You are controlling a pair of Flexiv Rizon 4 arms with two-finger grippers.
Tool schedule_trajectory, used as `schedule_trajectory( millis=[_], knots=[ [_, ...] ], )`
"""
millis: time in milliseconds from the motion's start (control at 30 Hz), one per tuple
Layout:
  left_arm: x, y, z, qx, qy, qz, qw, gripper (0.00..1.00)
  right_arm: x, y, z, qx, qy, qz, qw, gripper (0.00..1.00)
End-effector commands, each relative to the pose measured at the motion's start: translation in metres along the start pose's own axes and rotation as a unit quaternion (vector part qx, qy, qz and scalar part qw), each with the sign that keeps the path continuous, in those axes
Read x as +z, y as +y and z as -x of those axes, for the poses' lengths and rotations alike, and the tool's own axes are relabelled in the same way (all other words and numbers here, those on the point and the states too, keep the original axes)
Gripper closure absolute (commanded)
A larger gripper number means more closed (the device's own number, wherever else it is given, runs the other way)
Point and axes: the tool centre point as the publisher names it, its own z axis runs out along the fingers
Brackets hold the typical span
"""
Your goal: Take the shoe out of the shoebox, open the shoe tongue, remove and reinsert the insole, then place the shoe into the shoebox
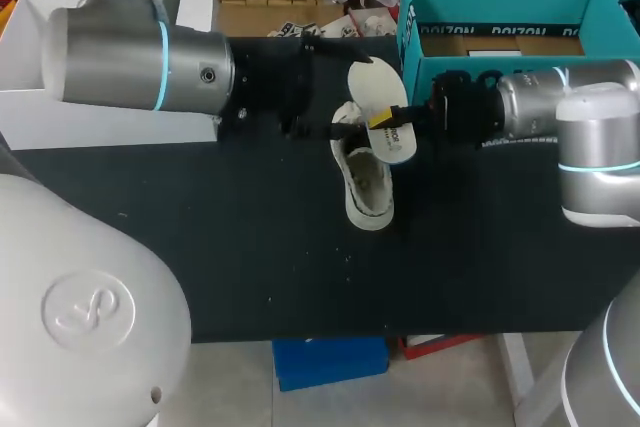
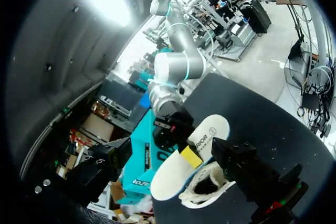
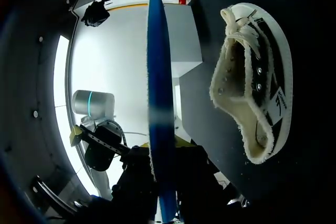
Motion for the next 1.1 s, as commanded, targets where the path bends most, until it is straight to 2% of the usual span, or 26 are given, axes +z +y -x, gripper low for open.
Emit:
schedule_trajectory(
  millis=[33, 167, 267, 400, 600, 767, 900, 967, 1100],
  knots=[
    [-0.001, -0.003, 0.007, -0.015, 0.030, 0.049, 0.998, 0.00, 0.002, 0.000, 0.001, 0.000, 0.000, 0.001, 1.000, 1.00],
    [0.000, 0.000, 0.015, -0.048, 0.012, 0.075, 0.996, 0.00, 0.002, 0.000, 0.001, 0.000, 0.000, 0.001, 1.000, 1.00],
    [0.000, 0.001, 0.020, -0.090, -0.025, 0.084, 0.992, 0.00, 0.002, 0.000, 0.001, 0.000, 0.000, 0.001, 1.000, 1.00],
    [-0.005, 0.011, 0.031, -0.179, -0.133, 0.100, 0.970, 0.00, 0.002, 0.000, 0.001, 0.000, 0.000, 0.001, 1.000, 1.00],
    [-0.010, 0.033, 0.042, -0.265, -0.236, 0.099, 0.930, 0.00, 0.002, 0.000, 0.001, 0.000, 0.000, 0.001, 1.000, 1.00],
    [-0.001, 0.052, 0.063, -0.307, -0.251, 0.102, 0.912, 0.00, 0.002, 0.000, 0.001, 0.000, 0.000, 0.001, 1.000, 1.00],
    [0.004, 0.070, 0.091, -0.341, -0.272, 0.104, 0.894, 0.00, 0.002, 0.000, 0.001, 0.000, 0.000, 0.001, 1.000, 1.00],
    [0.007, 0.078, 0.107, -0.370, -0.267, 0.096, 0.884, 0.00, 0.002, 0.000, 0.001, 0.000, 0.000, 0.001, 1.000, 1.00],
    [0.011, 0.093, 0.139, -0.394, -0.240, 0.105, 0.881, 0.00, 0.002, 0.000, 0.001, 0.000, 0.000, 0.001, 1.000, 1.00]
  ],
)
